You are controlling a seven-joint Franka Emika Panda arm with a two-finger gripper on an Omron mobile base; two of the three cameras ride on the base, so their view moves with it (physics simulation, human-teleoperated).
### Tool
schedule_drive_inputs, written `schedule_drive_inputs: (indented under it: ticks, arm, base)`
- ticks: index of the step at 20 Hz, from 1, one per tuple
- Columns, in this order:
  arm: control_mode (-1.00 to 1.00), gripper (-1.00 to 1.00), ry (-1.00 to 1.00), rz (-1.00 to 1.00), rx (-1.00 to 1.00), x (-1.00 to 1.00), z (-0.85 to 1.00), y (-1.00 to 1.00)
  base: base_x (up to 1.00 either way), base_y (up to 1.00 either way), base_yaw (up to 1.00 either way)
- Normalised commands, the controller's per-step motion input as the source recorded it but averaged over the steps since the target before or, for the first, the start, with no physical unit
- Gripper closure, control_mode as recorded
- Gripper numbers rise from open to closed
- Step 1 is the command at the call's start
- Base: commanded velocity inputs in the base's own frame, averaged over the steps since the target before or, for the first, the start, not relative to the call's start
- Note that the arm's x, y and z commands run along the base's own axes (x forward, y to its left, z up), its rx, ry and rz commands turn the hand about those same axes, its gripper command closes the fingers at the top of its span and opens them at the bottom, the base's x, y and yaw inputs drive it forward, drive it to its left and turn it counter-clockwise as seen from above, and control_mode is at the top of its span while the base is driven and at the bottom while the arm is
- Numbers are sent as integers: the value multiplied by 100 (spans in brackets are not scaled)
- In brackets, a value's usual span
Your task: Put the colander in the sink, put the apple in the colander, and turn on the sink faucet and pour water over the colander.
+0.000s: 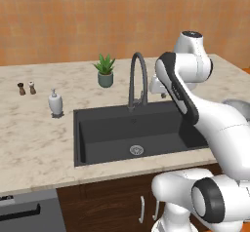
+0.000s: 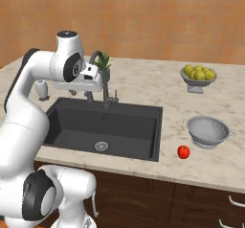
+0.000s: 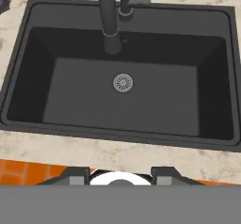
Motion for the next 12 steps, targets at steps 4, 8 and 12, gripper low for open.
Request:
schedule_drive_inputs:
  ticks: [4, 8, 12]
  arm:
    - [-100, -100, 0, -4, 0, -5, -6, -27]
    - [-100, -100, 0, -6, 0, 0, -13, -92]
    - [-100, -100, 0, -2, 0, 0, -16, -100]
  base:
    - [0, 0, 0]
    - [0, 0, 0]
    - [0, 0, 0]
